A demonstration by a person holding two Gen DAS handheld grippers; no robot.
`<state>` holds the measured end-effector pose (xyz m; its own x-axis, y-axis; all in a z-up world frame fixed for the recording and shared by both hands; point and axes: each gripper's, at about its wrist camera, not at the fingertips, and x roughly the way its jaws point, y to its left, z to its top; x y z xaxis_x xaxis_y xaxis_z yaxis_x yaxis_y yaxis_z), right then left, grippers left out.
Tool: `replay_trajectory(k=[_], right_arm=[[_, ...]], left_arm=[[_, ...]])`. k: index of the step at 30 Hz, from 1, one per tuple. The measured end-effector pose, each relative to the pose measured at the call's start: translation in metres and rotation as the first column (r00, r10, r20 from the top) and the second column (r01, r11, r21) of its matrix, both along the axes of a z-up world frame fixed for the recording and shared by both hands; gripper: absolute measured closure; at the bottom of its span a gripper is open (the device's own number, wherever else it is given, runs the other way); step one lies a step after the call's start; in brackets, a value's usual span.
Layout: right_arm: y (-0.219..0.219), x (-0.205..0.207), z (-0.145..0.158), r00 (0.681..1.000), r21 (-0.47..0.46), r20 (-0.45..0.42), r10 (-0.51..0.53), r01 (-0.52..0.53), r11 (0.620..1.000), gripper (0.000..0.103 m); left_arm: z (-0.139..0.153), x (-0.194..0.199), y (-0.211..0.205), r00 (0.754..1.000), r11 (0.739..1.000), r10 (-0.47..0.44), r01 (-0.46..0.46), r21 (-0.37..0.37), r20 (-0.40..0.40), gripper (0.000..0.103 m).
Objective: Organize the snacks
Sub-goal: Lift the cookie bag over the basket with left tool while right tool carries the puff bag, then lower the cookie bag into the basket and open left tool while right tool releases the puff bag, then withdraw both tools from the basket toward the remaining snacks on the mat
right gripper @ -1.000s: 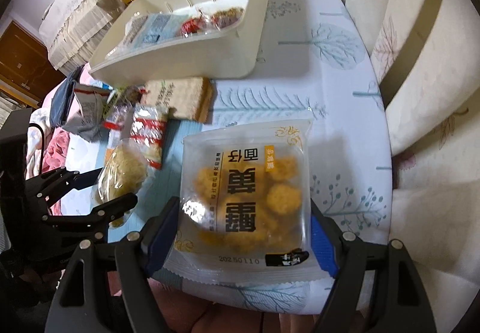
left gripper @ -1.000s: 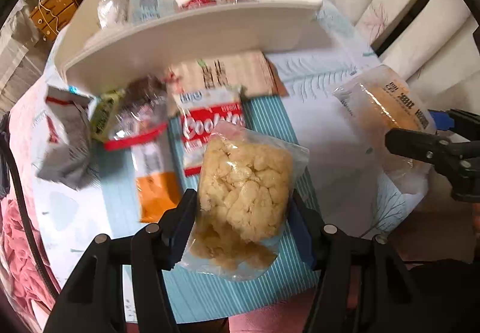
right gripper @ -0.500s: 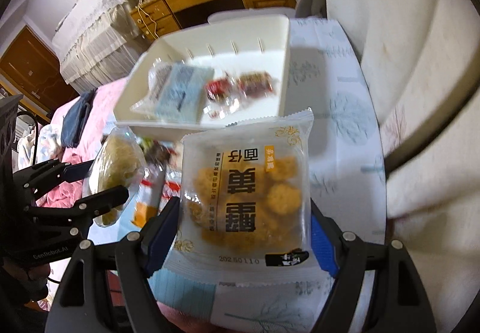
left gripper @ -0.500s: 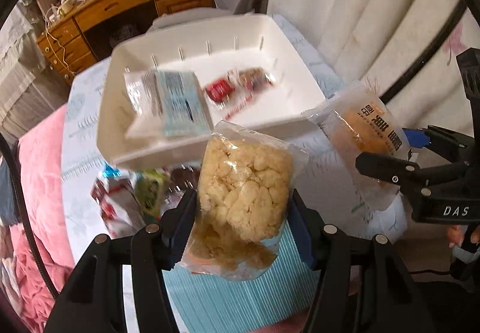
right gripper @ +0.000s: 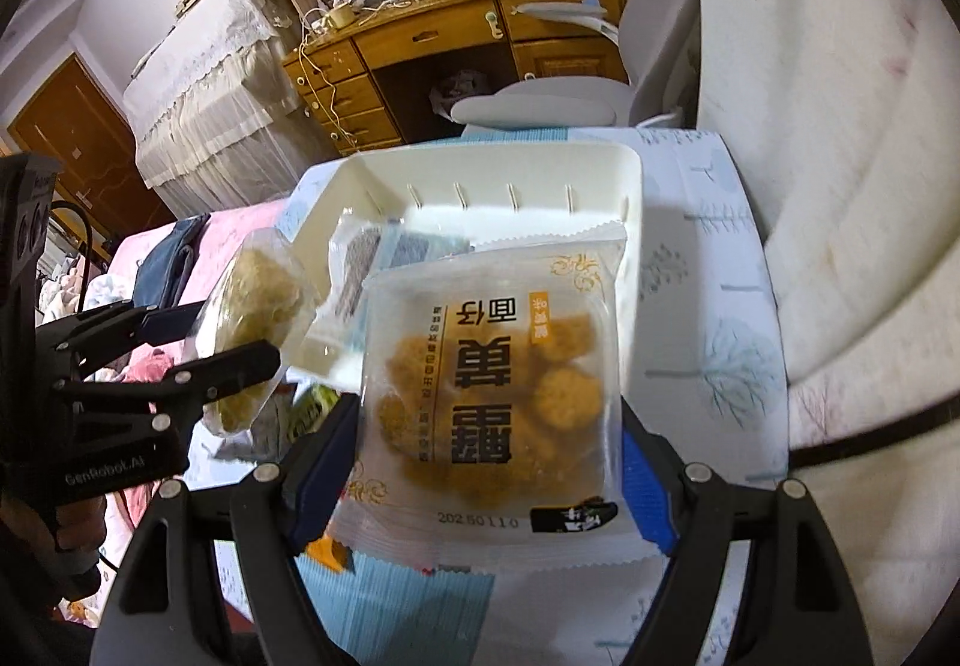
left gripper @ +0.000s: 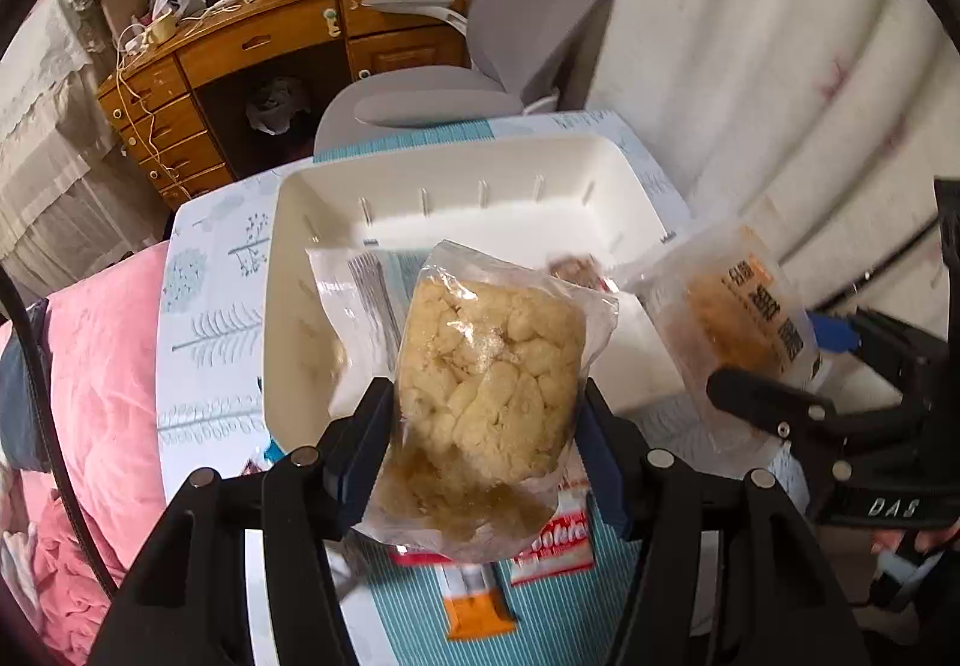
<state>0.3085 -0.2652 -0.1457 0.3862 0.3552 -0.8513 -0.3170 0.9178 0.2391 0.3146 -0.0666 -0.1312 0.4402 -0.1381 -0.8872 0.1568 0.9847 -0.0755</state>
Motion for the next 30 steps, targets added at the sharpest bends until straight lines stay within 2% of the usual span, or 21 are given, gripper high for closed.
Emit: replay_trajectory(k=[4, 13, 15, 16, 19, 22, 30], right_arm=[[0.008, 0.014, -0.006, 1.0, 0.007, 0.002, 0.0, 0.0, 1.0, 0.023], [0.012, 0.034, -0.018, 1.0, 0.024, -0.014, -0.026, 0.027, 0.999, 0.022], [0.01, 0.036, -0.021, 0.999, 0.024, -0.026, -0.036, 0.037, 0.999, 0.021], [0.009, 0.037, -0.022, 0.998, 0.024, -0.035, -0.043, 0.044, 0.999, 0.021], [0.002, 0.041, -0.023, 0.997, 0.046, -0.044, -0.069, 0.071, 0.996, 0.021], [-0.005, 0.043, -0.019, 0.995, 0.051, -0.04, -0.094, 0.096, 0.994, 0.013], [-0.023, 0.03, -0.008, 0.993, 0.089, -0.035, -0.114, 0.116, 0.989, 0.013]], left_arm=[[-0.004, 0.016, 0.01, 1.0, 0.999, 0.015, -0.014, -0.033, 0.023, 0.045], [-0.023, 0.042, 0.018, 0.998, 0.994, 0.066, -0.066, -0.091, -0.006, 0.044], [-0.026, 0.046, 0.019, 0.996, 0.991, 0.084, -0.086, -0.103, -0.021, 0.039], [-0.026, 0.047, 0.02, 0.996, 0.989, 0.091, -0.093, -0.111, -0.022, 0.032], [-0.025, 0.046, 0.018, 0.995, 0.988, 0.102, -0.104, -0.114, -0.02, 0.02], [-0.022, 0.041, 0.016, 0.994, 0.988, 0.112, -0.113, -0.107, -0.019, 0.02], [-0.009, 0.008, 0.019, 0.982, 0.972, 0.19, -0.188, -0.139, -0.002, 0.02]])
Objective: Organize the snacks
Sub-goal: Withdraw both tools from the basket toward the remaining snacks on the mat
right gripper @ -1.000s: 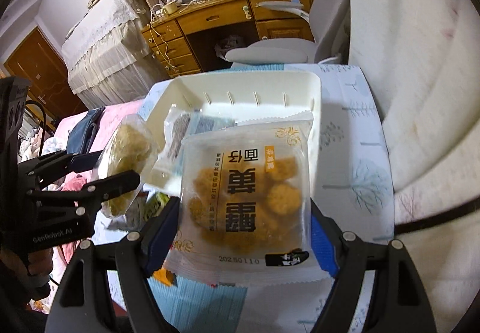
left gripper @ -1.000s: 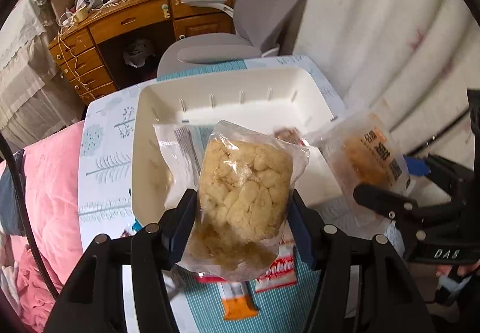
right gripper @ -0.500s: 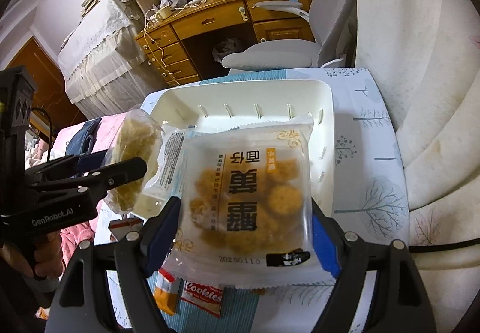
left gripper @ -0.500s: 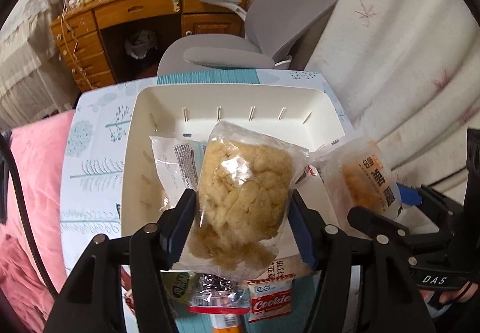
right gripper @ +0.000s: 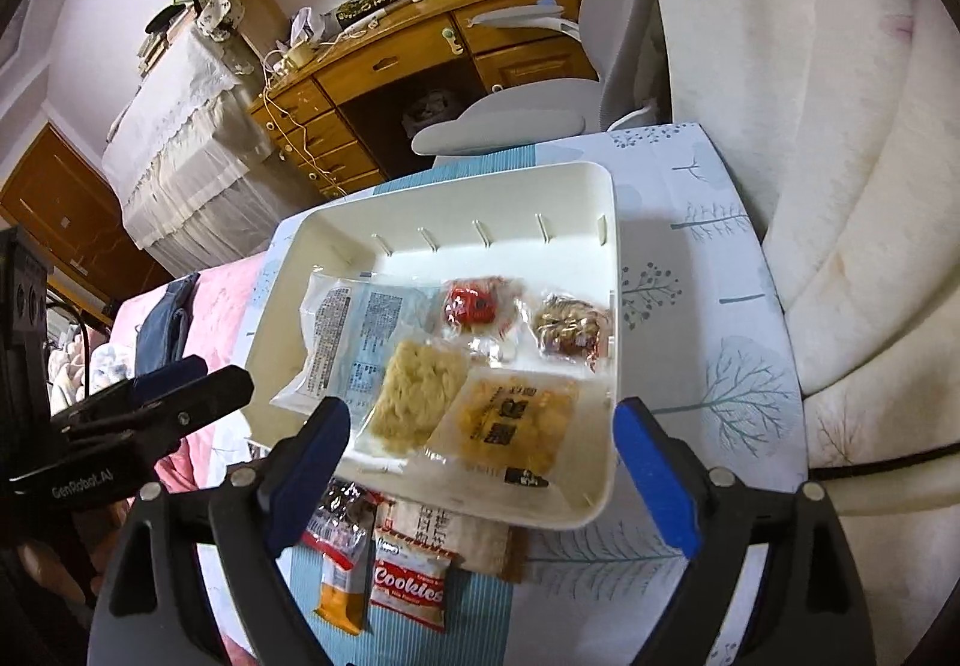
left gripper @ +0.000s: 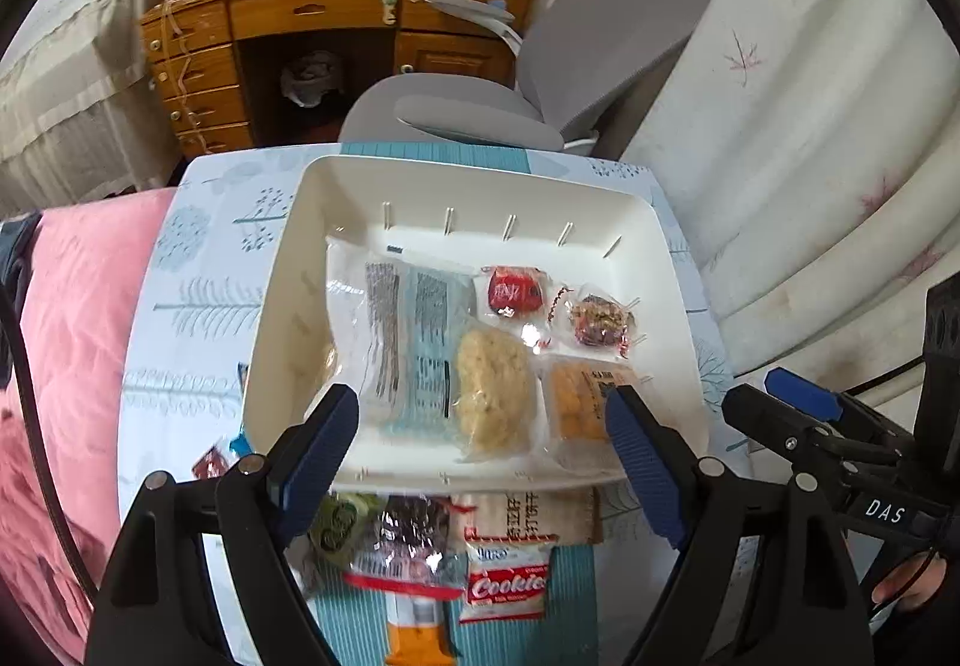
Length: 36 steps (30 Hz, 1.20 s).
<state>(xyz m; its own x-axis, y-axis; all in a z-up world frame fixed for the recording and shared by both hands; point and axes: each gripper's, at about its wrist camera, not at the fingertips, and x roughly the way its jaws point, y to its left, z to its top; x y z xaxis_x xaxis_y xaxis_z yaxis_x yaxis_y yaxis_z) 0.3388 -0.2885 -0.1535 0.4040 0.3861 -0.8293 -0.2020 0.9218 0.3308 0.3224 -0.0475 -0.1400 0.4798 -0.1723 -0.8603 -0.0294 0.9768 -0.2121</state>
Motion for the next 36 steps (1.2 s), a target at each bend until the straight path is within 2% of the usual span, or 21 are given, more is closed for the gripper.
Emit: replay_trajectory(k=[5, 10, 22, 28, 36], right_arm=[[-0.007, -0.02, 0.006, 1.0, 0.021, 0.012, 0.018, -0.018, 1.0, 0.013], [-0.011, -0.045, 0.005, 0.999, 0.044, -0.004, 0.051, -0.051, 0.998, 0.013], [-0.017, -0.094, -0.004, 0.992, 0.08, -0.042, 0.121, -0.118, 0.99, 0.013], [-0.018, -0.111, -0.012, 0.988, 0.096, -0.069, 0.138, -0.132, 0.987, 0.013], [-0.014, -0.134, -0.022, 0.984, 0.106, -0.096, 0.152, -0.142, 0.984, 0.013]], left_arm=[[0.006, -0.032, -0.001, 0.999, 0.999, 0.049, -0.049, -0.022, 0.011, 0.02], [0.005, -0.074, -0.006, 0.994, 0.994, 0.113, -0.113, -0.013, 0.014, 0.02], [-0.01, -0.167, -0.009, 0.964, 0.965, 0.263, -0.263, 0.0, -0.028, 0.02], [-0.01, -0.196, -0.004, 0.957, 0.958, 0.288, -0.287, 0.023, -0.039, 0.02], [-0.016, -0.208, 0.016, 0.948, 0.95, 0.311, -0.308, 0.05, -0.066, 0.02]])
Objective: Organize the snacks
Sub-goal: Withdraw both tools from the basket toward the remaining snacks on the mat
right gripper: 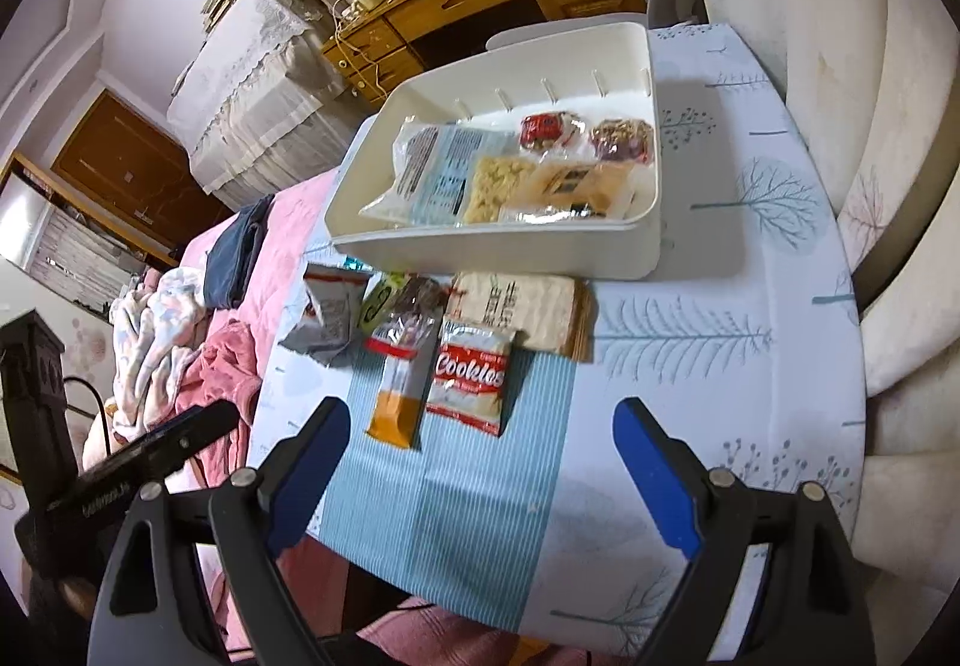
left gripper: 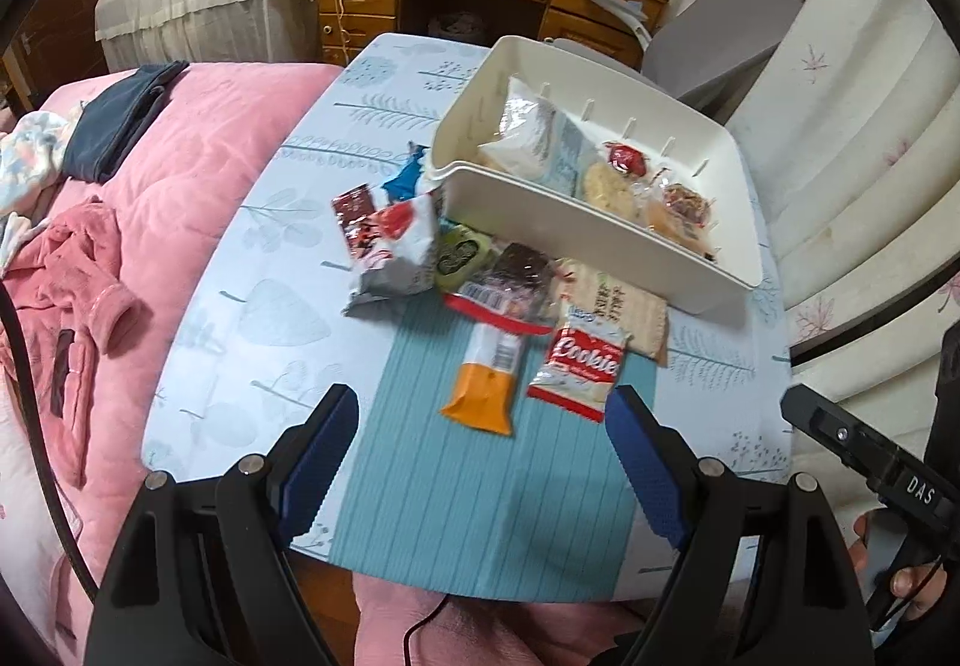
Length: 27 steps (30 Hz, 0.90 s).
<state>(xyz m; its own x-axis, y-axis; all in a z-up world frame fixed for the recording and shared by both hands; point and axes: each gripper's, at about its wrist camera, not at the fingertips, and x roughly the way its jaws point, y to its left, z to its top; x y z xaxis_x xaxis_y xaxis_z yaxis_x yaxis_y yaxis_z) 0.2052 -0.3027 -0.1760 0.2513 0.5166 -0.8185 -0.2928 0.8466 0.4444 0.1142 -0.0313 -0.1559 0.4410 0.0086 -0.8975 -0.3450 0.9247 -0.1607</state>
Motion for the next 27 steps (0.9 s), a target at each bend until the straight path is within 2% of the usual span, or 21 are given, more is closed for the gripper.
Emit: replay_trajectory(k=[9, 14, 18, 24, 27], right_arm=[[0.02, -0.016, -0.012, 0.999, -0.006, -0.018, -0.039, 0.039, 0.999, 0.013], [0.043, -0.024, -0.02, 0.995, -0.023, -0.039, -0.093, 0.092, 0.995, 0.013], [0.069, -0.033, -0.026, 0.991, -0.05, -0.039, -0.132, 0.13, 0.99, 0.013], [0.1, -0.045, -0.037, 0.981, -0.093, -0.04, -0.189, 0.185, 0.978, 0.013], [0.111, -0.049, -0.043, 0.971, -0.109, -0.044, -0.235, 0.229, 0.967, 0.013]], left_arm=[[-0.007, -0.003, 0.043, 0.999, 0.999, -0.034, 0.034, -0.027, -0.023, 0.02], [-0.02, 0.007, 0.073, 0.993, 0.991, -0.104, 0.098, -0.094, -0.062, 0.02], [-0.029, 0.021, 0.09, 0.98, 0.979, -0.178, 0.168, -0.112, -0.091, 0.019], [-0.045, 0.047, 0.104, 0.945, 0.95, -0.299, 0.283, -0.13, -0.129, 0.018], [-0.051, 0.057, 0.108, 0.929, 0.937, -0.341, 0.324, -0.135, -0.143, 0.014]])
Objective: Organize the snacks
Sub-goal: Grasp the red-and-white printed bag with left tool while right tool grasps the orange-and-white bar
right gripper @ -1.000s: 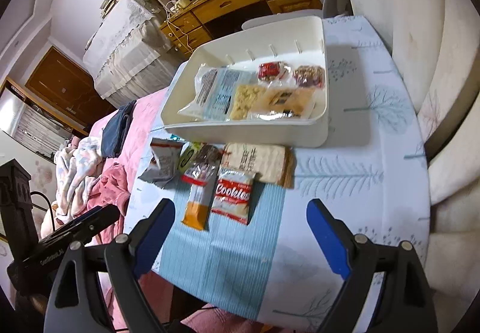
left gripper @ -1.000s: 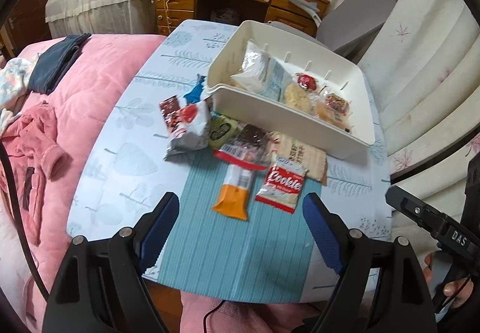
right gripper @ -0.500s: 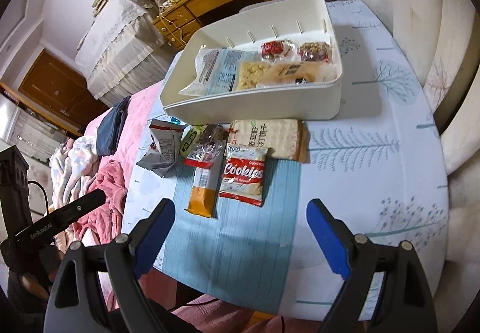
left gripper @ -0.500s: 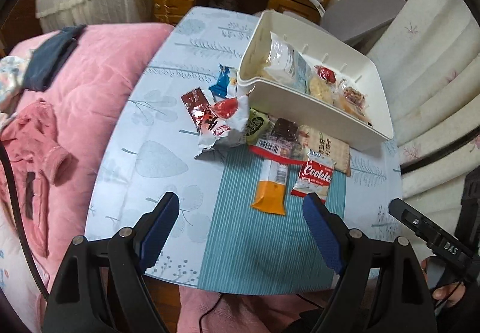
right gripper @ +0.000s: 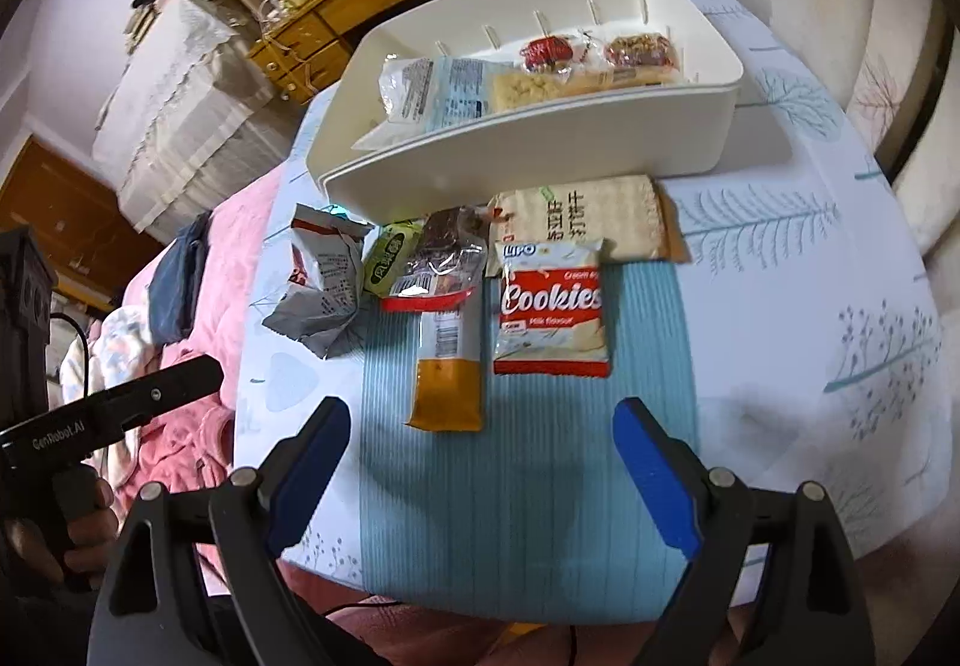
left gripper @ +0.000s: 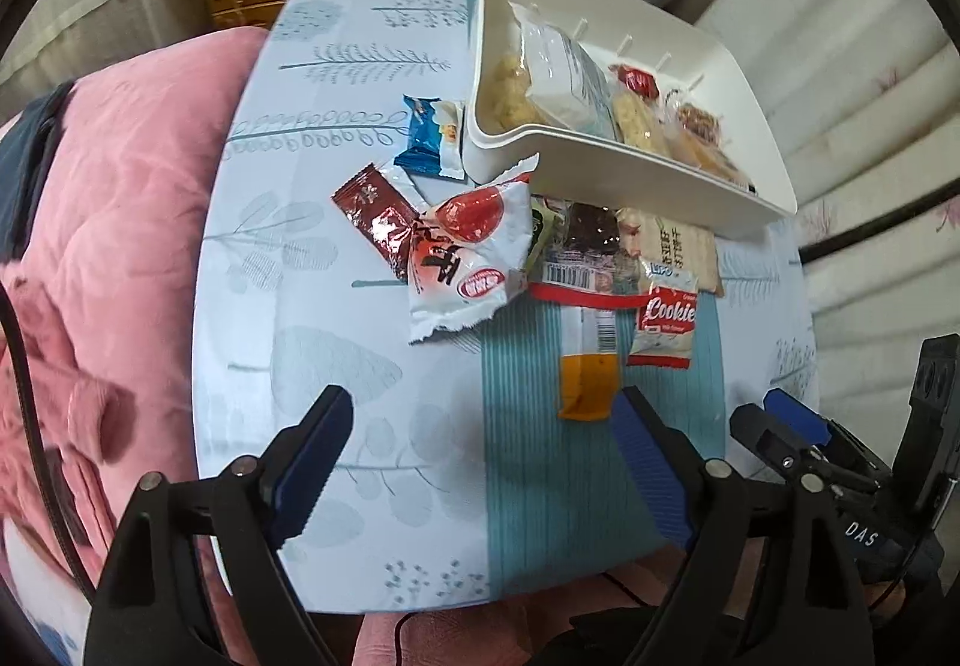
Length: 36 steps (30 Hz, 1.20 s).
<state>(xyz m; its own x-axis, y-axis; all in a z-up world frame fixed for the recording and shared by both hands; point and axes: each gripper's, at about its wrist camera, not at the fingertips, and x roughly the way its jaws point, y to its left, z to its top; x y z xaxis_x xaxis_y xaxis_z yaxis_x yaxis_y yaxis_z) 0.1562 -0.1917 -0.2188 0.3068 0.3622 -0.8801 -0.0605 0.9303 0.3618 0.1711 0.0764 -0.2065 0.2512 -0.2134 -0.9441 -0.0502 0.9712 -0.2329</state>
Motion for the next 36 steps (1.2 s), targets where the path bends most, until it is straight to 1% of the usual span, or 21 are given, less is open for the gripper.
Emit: replay_trajectory(k=[6, 9, 13, 20, 25, 31, 34, 36], right_arm=[[0.02, -0.004, -0.011, 0.996, -0.045, -0.001, -0.086, 0.086, 0.995, 0.013], [0.03, -0.006, -0.015, 0.994, -0.071, 0.013, -0.108, 0.109, 0.991, 0.013], [0.043, -0.008, -0.021, 0.993, -0.104, 0.034, -0.112, 0.115, 0.988, 0.013], [0.066, -0.008, -0.033, 0.994, -0.155, 0.059, -0.088, 0.096, 0.983, 0.013], [0.085, -0.009, -0.044, 0.997, -0.213, 0.067, -0.031, 0.045, 0.976, 0.014], [0.104, -0.01, -0.055, 0.997, -0.279, 0.075, 0.033, -0.011, 0.96, 0.019], [0.106, -0.009, -0.061, 0.997, -0.293, 0.069, 0.032, -0.011, 0.956, 0.022], [0.106, -0.008, -0.065, 0.998, -0.304, 0.062, 0.022, -0.002, 0.953, 0.026]], left_arm=[[-0.009, 0.024, 0.003, 0.995, 0.995, -0.104, 0.104, 0.005, -0.006, 0.013], [-0.014, 0.036, 0.004, 0.991, 0.991, -0.131, 0.131, 0.004, -0.01, 0.013], [-0.023, 0.052, 0.001, 0.988, 0.988, -0.154, 0.154, 0.005, -0.024, 0.013], [-0.045, 0.067, -0.004, 0.984, 0.986, -0.161, 0.163, 0.026, -0.071, 0.013], [-0.056, 0.078, -0.005, 0.985, 0.988, -0.15, 0.152, 0.018, -0.083, 0.013], [-0.073, 0.09, -0.007, 0.987, 0.992, -0.121, 0.122, 0.006, -0.109, 0.013], [-0.08, 0.093, -0.006, 0.987, 0.994, -0.107, 0.108, 0.001, -0.122, 0.014], [-0.082, 0.095, -0.006, 0.987, 0.995, -0.101, 0.102, 0.002, -0.124, 0.017]])
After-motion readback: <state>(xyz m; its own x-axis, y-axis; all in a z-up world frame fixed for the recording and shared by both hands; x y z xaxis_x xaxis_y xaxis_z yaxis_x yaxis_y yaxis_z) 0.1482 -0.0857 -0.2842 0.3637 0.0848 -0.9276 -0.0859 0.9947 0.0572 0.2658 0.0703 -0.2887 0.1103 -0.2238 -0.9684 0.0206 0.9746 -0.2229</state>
